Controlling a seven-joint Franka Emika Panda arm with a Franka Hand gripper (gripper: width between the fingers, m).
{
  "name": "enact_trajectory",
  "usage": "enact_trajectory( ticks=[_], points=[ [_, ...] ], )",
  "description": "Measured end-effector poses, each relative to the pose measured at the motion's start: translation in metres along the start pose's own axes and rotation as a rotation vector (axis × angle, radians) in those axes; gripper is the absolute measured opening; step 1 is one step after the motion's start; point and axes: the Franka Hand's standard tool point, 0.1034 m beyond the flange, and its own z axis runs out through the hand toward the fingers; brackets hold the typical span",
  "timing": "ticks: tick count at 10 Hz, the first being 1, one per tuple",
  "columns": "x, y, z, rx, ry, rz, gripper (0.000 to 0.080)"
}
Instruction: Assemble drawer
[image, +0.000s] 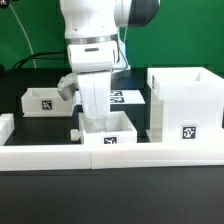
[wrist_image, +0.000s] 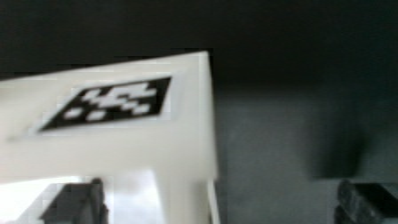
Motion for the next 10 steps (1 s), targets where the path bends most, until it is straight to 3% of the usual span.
enact_trajectory(
  ticks=[2, 3, 5, 6, 10],
  points=[
    [0.0001, 0.0, 0.0, 0.0, 0.0, 0.003, 0.0389],
    [0.0, 0.0, 0.0, 0.0, 0.0, 0.003, 0.0389],
    [-0.0001, 0.0, 0.0, 0.0, 0.0, 0.003, 0.0108],
    [-0.0001, 0.0, 0.0, -0.001, 0.0, 0.003, 0.0039],
    [0.0059, -0.0007, -0.0002, 0.0, 0.003, 0.069, 0.0039]
  ],
)
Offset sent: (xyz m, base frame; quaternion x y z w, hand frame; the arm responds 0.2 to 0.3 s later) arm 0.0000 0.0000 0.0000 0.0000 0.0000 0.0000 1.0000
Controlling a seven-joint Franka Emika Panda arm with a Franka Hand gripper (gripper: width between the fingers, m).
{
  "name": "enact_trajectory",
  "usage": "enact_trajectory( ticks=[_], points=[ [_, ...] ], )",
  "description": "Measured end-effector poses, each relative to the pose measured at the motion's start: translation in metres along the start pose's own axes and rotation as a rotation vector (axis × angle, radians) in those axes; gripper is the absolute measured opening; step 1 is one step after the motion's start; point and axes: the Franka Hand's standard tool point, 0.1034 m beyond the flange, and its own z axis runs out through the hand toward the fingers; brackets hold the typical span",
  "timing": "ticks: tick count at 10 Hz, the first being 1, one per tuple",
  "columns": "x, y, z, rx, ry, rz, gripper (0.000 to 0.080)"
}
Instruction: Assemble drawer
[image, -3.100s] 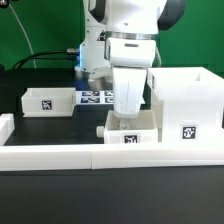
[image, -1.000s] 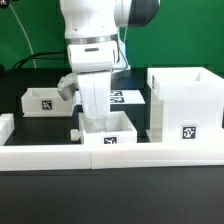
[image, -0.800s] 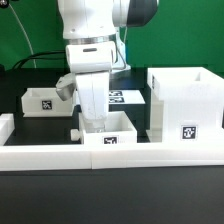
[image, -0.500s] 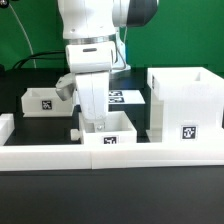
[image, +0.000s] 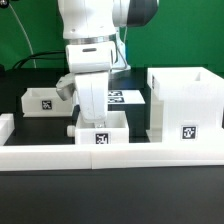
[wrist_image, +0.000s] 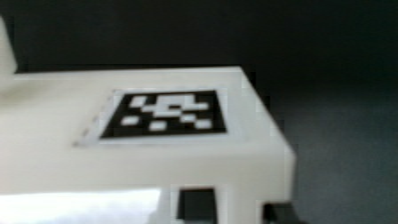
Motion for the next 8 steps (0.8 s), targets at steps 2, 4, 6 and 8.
enact_trajectory(
  ticks=[2, 4, 6, 8],
  points=[
    [0.016, -0.001, -0.003, -0.002, 0.002, 0.053, 0.0039],
    [0.029, -0.001, -0.004, -0.002, 0.003, 0.061, 0.0039],
    [0.026, -0.003, -0.003, 0.024, -0.001, 0.065, 0.004],
    [0.026, -0.004, -0.002, 0.03, -0.001, 0.063, 0.0041]
  ],
)
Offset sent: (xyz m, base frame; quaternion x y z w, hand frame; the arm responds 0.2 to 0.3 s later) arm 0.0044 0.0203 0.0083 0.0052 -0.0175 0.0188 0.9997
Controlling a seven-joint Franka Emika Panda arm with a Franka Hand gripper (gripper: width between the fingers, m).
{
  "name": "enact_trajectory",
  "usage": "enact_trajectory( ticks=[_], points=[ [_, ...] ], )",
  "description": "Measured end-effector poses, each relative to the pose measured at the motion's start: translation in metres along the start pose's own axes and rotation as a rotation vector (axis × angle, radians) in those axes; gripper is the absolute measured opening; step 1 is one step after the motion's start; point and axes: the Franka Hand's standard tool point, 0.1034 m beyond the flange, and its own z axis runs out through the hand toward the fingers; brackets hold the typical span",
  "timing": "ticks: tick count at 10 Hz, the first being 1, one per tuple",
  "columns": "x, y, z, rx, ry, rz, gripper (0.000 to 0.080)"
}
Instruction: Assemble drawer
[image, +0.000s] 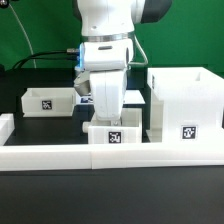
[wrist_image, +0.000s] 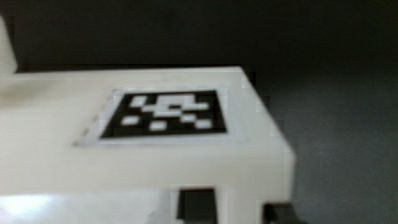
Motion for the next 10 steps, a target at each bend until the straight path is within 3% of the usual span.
enact_trajectory(
  ticks=[1, 5, 7, 10],
  points=[
    [0.0, -0.002, 0.0, 0.014, -0.003, -0.018, 0.0041],
    [0.001, -0.002, 0.001, 0.014, -0.006, -0.034, 0.0041],
    [0.011, -0.003, 0.0, 0.026, -0.001, -0.046, 0.0041],
    [0.019, 0.001, -0.002, 0.02, 0.004, -0.018, 0.0041]
  ],
)
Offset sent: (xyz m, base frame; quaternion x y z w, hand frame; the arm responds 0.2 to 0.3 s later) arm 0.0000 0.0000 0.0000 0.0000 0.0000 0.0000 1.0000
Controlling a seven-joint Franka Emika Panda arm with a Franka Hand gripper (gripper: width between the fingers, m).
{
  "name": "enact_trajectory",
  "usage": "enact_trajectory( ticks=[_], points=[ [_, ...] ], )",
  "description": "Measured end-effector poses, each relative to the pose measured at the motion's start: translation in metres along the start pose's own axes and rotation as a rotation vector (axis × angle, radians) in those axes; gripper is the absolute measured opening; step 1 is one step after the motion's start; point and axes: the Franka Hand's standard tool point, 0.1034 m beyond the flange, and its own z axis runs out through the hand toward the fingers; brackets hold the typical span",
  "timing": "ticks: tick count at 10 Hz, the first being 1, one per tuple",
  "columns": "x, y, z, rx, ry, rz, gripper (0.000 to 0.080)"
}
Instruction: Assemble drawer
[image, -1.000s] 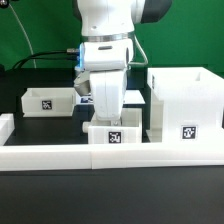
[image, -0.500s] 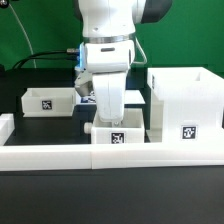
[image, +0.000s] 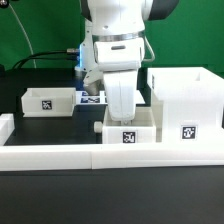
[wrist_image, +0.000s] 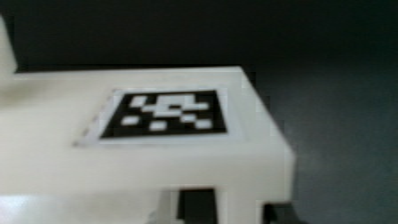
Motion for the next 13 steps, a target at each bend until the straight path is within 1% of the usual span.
enact_trajectory(
  ticks=[3, 6, 7, 8, 13],
  points=[
    [0.0, -0.001, 0.0, 0.001, 0.0, 0.0, 0.0041],
    [0.009, 0.0, 0.0, -0.001, 0.001, -0.025, 0.0041],
    [0.009, 0.0, 0.0, -0.006, 0.001, -0.027, 0.0041],
    [0.009, 0.0, 0.001, -0.019, 0.005, -0.024, 0.0041],
    [0.012, -0.004, 0.005, -0.009, -0.002, -0.046, 0.0041]
  ],
)
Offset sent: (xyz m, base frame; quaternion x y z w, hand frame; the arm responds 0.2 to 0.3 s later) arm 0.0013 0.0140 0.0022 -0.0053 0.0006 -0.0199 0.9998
